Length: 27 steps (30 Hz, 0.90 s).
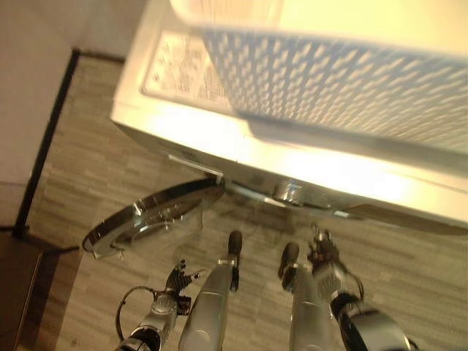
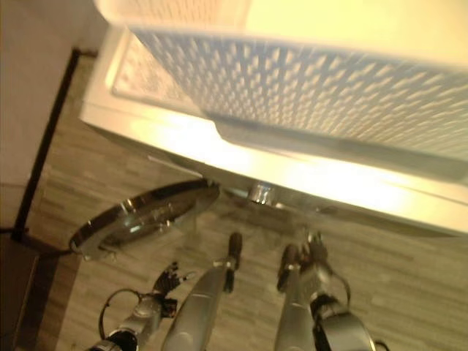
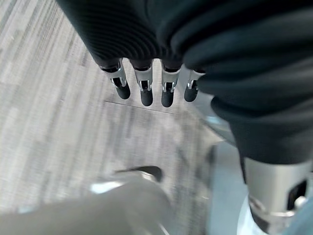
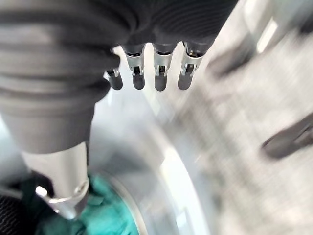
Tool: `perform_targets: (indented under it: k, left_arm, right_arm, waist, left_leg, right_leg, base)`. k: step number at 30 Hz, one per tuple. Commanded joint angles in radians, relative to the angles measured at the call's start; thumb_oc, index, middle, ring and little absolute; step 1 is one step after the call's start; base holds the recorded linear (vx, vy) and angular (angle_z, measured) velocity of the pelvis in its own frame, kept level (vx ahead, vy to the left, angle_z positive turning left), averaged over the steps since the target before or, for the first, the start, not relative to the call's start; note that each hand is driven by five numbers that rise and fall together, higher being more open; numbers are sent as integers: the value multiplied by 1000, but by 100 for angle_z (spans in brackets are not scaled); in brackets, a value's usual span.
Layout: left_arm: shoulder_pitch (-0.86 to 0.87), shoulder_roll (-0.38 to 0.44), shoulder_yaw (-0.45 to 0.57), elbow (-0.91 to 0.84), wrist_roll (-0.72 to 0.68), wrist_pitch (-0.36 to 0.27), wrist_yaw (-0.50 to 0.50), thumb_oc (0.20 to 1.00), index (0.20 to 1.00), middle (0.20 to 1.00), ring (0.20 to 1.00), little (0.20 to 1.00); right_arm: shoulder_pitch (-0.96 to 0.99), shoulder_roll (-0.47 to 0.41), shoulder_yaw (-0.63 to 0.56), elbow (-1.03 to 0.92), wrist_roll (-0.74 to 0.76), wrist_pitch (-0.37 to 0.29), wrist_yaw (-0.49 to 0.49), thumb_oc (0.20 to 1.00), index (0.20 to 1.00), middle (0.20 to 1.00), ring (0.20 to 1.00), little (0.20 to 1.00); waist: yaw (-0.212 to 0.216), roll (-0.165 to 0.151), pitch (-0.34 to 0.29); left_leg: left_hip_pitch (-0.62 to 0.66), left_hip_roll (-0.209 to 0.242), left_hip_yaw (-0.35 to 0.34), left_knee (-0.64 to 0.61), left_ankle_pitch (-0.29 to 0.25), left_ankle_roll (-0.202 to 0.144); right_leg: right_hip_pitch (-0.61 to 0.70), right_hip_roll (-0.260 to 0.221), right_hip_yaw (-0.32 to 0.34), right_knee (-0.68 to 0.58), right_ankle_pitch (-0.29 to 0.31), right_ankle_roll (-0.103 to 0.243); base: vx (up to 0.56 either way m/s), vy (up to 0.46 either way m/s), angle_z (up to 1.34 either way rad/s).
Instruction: Grab the laundry basket,head to the washer,open it,put in the laundry and shut it.
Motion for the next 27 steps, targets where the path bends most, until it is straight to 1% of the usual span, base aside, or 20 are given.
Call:
perform_targets:
  k: [1, 2, 3, 4, 5, 6, 7, 8, 11, 13, 14, 15, 16, 17, 18, 20, 22, 23, 24, 27]
  left_arm:
    - [-4, -20, 26, 82, 115, 4, -10, 1000, 1000, 1000, 1000, 1000]
    - [34, -21, 45, 107, 220, -2, 20, 1000, 1000, 1000, 1000, 1000]
    - [34, -21, 45, 107, 220, -2, 20, 1000, 1000, 1000, 1000, 1000]
    - [51, -14, 54, 113, 252, 0, 4, 1000, 1000, 1000, 1000, 1000]
    - [70, -5, 65, 110, 278, -3, -9, 1000, 1000, 1000, 1000, 1000]
    - [80, -2, 86, 118, 293, -6, -11, 1000, 1000, 1000, 1000, 1000]
    - [99, -6, 117, 150, 315, 4, -30, 1000, 1000, 1000, 1000, 1000]
    - [99, -6, 117, 150, 315, 4, -30, 1000, 1000, 1000, 1000, 1000]
    - [115, -1, 163, 189, 327, 9, -47, 1000, 1000, 1000, 1000, 1000]
    - [123, 2, 178, 189, 318, 10, -48, 1000, 1000, 1000, 1000, 1000]
    - [125, 5, 189, 184, 304, 9, -45, 1000, 1000, 1000, 1000, 1000]
    - [121, 10, 201, 178, 283, 10, -48, 1000, 1000, 1000, 1000, 1000]
    - [119, 13, 205, 182, 275, 9, -53, 1000, 1000, 1000, 1000, 1000]
    - [116, 16, 211, 190, 275, 6, -55, 1000, 1000, 1000, 1000, 1000]
    - [117, 14, 213, 190, 279, 6, -60, 1000, 1000, 1000, 1000, 1000]
    - [119, 20, 220, 185, 289, 11, -65, 1000, 1000, 1000, 1000, 1000]
    - [128, 22, 221, 174, 296, 13, -74, 1000, 1000, 1000, 1000, 1000]
    - [131, 28, 222, 163, 298, 14, -81, 1000, 1000, 1000, 1000, 1000]
    - [131, 28, 222, 163, 298, 14, -81, 1000, 1000, 1000, 1000, 1000]
    - [134, 39, 233, 131, 255, 9, -91, 1000, 1000, 1000, 1000, 1000]
  right_arm:
    - [5, -48, 48, -40, -242, 11, -2, 1000, 1000, 1000, 1000, 1000]
    - [102, -134, 209, -207, -711, -5, -109, 1000, 1000, 1000, 1000, 1000]
    - [103, -135, 209, -208, -711, -4, -109, 1000, 1000, 1000, 1000, 1000]
    - [148, -168, 266, -242, -814, 9, -63, 1000, 1000, 1000, 1000, 1000]
    - [186, -214, 308, -275, -925, 16, -58, 1000, 1000, 1000, 1000, 1000]
    - [221, -211, 289, -259, -926, 25, -52, 1000, 1000, 1000, 1000, 1000]
    - [277, -190, 246, -177, -927, 44, -28, 1000, 1000, 1000, 1000, 1000]
    - [276, -190, 246, -177, -927, 43, -28, 1000, 1000, 1000, 1000, 1000]
    - [319, -181, 220, -73, -990, 65, -28, 1000, 1000, 1000, 1000, 1000]
    - [328, -179, 201, -44, -981, 69, -23, 1000, 1000, 1000, 1000, 1000]
    - [341, -179, 179, -18, -961, 74, -21, 1000, 1000, 1000, 1000, 1000]
    - [357, -178, 123, 48, -924, 90, -20, 1000, 1000, 1000, 1000, 1000]
    - [354, -190, 79, 93, -895, 99, -16, 1000, 1000, 1000, 1000, 1000]
    - [354, -199, 48, 114, -872, 100, -11, 1000, 1000, 1000, 1000, 1000]
    - [352, -204, 39, 126, -869, 102, -4, 1000, 1000, 1000, 1000, 1000]
    - [343, -221, 33, 160, -892, 120, -1, 1000, 1000, 1000, 1000, 1000]
    - [348, -231, 21, 184, -911, 135, -4, 1000, 1000, 1000, 1000, 1000]
    - [355, -235, -4, 204, -901, 144, 5, 1000, 1000, 1000, 1000, 1000]
    - [355, -234, -4, 204, -901, 144, 5, 1000, 1000, 1000, 1000, 1000]
    - [364, -235, -18, 184, -877, 146, 24, 1000, 1000, 1000, 1000, 1000]
  waist:
    - [-3, 18, 26]
    - [-14, -1, 9]
    - [-15, -1, 10]
    - [-16, -8, -3]
    - [-20, -18, -16]
    - [-24, -21, -31]
    - [-26, -28, -65]
    - [-27, -28, -66]
    - [-31, -38, -121]
    - [-30, -40, -129]
    - [-30, -39, -137]
    - [-27, -34, -146]
    - [-29, -27, -149]
    - [-28, -29, -148]
    - [-27, -34, -147]
    - [-35, -45, -153]
    - [-42, -51, -171]
    - [-49, -51, -192]
    - [-50, -52, -194]
    - [-63, -43, -211]
  left_leg:
    - [77, -8, -27, -80, 61, -10]
    - [169, 13, -18, -133, 77, -12]
    - [171, 13, -18, -134, 77, -12]
    - [206, 20, -23, -155, 85, -17]
    - [252, 30, -21, -185, 95, -27]
    - [287, 34, -22, -205, 100, -29]
    - [353, 40, -24, -240, 108, -36]
    - [351, 40, -25, -240, 110, -35]
    - [425, 50, -21, -280, 114, -43]
    - [446, 53, -25, -289, 119, -44]
    - [455, 57, -31, -301, 133, -51]
    - [458, 69, -46, -344, 179, -79]
    - [428, 74, -70, -349, 210, -97]
    - [415, 77, -82, -349, 228, -107]
    - [414, 76, -78, -345, 222, -102]
    - [443, 90, -14, -303, 177, -85]
    - [492, 111, 33, -266, 121, -72]
    - [536, 125, 46, -240, 77, -70]
    - [533, 123, 45, -240, 79, -70]
    - [574, 127, 40, -261, 49, -67]
  right_leg:
    - [167, 16, -8, -197, 137, 43]
    - [255, 35, -7, -243, 146, 51]
    - [257, 35, -7, -243, 146, 51]
    - [293, 40, -19, -259, 144, 52]
    - [343, 47, -32, -287, 141, 55]
    - [377, 51, -35, -300, 140, 55]
    - [443, 59, -54, -327, 135, 55]
    - [442, 60, -55, -330, 138, 55]
    - [523, 81, -68, -372, 132, 53]
    - [549, 87, -69, -387, 132, 52]
    - [566, 93, -69, -400, 134, 49]
    - [597, 100, -87, -443, 140, 44]
    - [602, 90, -94, -465, 148, 46]
    - [599, 81, -91, -473, 162, 49]
    - [592, 75, -85, -479, 172, 52]
    - [584, 50, -91, -497, 203, 61]
    - [585, 30, -97, -516, 221, 68]
    - [592, 13, -100, -524, 233, 74]
    - [590, 12, -101, -524, 235, 75]
    - [582, -6, -97, -512, 245, 88]
  base:
    - [50, -62, 8]
    - [31, -39, 5]
    - [43, -78, -13]
    - [41, -108, -30]
    - [57, -143, -28]
    - [82, -179, -5]
    - [63, -114, 11]
    - [66, -116, 19]
    - [57, -94, 18]
    - [12, -69, 4]
    - [-35, -91, 9]
    - [-80, -65, 23]
    - [-88, -2, 55]
    - [-94, 62, 59]
    - [-105, 59, 42]
    - [-127, 78, 0]
    - [-78, 146, 6]
    - [-48, 150, 27]
    - [-54, 178, 42]
    - [-56, 202, 35]
